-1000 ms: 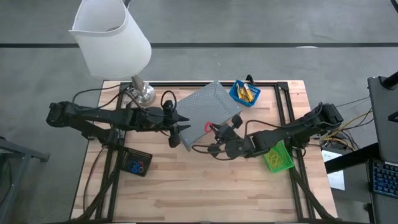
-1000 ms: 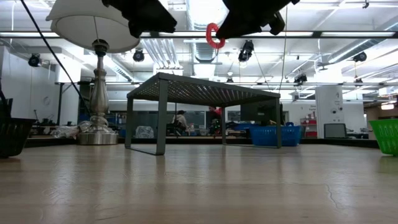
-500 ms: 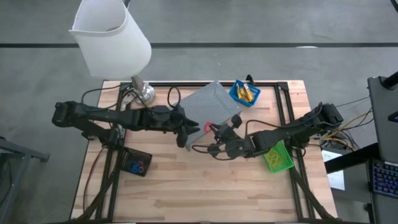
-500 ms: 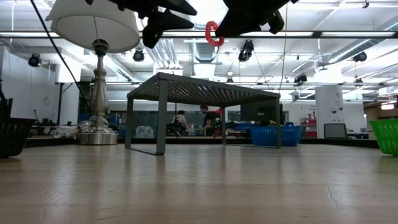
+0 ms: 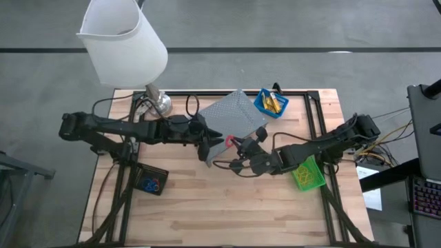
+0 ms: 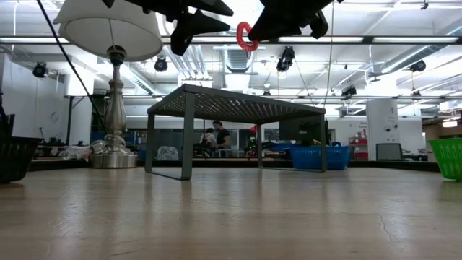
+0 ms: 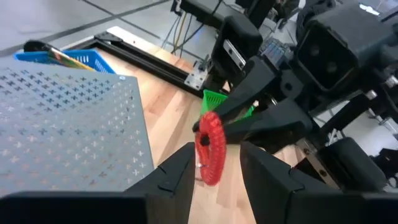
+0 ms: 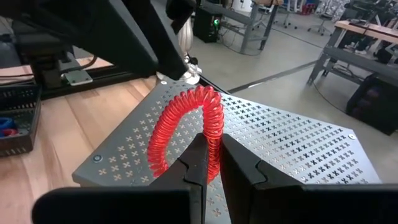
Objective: Pick & Place Office Desk Supplies
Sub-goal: Put the orange spring keychain into the black basket
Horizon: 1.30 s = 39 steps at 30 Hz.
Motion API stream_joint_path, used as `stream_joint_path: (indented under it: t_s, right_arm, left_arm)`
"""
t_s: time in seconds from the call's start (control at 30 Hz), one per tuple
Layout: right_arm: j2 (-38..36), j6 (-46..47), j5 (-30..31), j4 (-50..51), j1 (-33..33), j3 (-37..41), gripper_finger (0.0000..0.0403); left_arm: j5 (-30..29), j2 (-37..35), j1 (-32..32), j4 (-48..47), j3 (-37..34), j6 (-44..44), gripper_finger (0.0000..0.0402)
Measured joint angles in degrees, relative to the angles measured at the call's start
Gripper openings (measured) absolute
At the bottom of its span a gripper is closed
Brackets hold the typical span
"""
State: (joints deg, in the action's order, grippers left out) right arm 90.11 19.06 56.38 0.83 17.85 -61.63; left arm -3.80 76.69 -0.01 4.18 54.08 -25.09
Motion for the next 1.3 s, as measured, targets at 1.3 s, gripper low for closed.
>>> stream_joint_path:
  t_s: [1.3]
  right_arm:
    - [-0.5, -5.5, -3.3, -5.5, -1.2, 0.0, 0.0024]
  left_arm:
    - [-1.7, 0.0, 0.0, -0.7, 0.0, 2.6, 0.0134]
